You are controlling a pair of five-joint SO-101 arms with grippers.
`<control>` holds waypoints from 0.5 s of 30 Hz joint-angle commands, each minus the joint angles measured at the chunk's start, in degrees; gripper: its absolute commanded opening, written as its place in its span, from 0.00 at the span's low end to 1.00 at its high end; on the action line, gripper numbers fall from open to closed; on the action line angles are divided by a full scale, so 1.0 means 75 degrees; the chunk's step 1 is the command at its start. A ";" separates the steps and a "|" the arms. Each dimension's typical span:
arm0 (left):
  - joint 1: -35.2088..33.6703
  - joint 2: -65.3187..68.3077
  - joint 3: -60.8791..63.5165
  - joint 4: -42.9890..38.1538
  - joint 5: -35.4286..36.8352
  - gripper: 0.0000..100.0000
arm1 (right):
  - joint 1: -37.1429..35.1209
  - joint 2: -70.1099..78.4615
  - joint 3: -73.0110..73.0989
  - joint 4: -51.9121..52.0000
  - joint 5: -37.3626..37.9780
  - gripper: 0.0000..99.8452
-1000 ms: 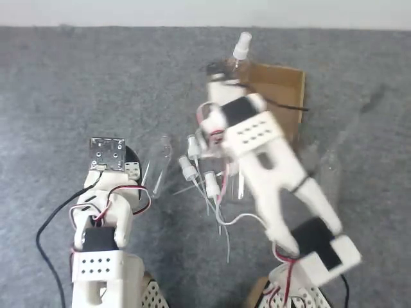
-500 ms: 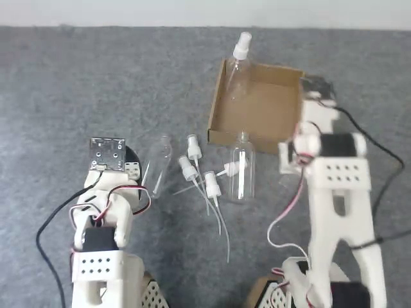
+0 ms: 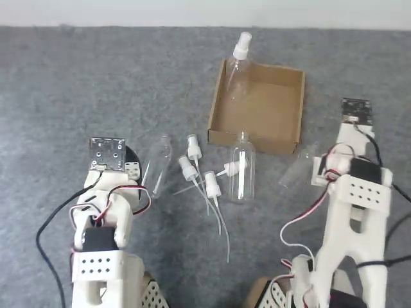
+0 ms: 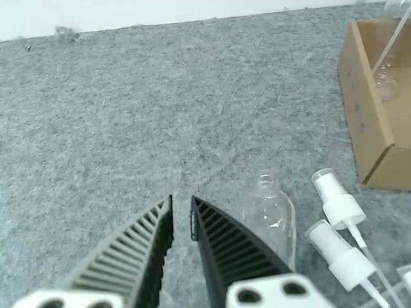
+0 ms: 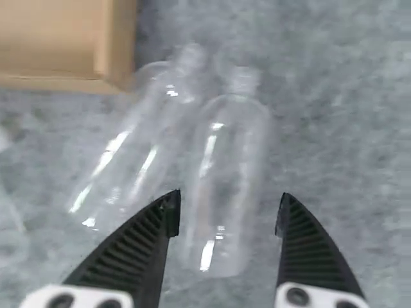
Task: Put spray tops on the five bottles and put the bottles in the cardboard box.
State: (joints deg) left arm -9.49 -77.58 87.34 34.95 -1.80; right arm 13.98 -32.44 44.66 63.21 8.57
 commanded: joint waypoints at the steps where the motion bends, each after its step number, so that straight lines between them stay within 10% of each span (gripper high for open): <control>1: 0.0023 0.0035 -0.0064 -0.0223 -0.0047 0.04 | 0.0486 -0.0229 -0.0199 -0.0217 0.0645 0.20; 15: 0.0023 0.0035 -0.0064 -0.0223 -0.0047 0.04 | 0.0604 0.1694 0.1336 -0.2596 0.0914 0.20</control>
State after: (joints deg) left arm -9.41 -77.58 87.34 34.95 -1.80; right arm 18.11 -21.63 53.19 47.91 14.55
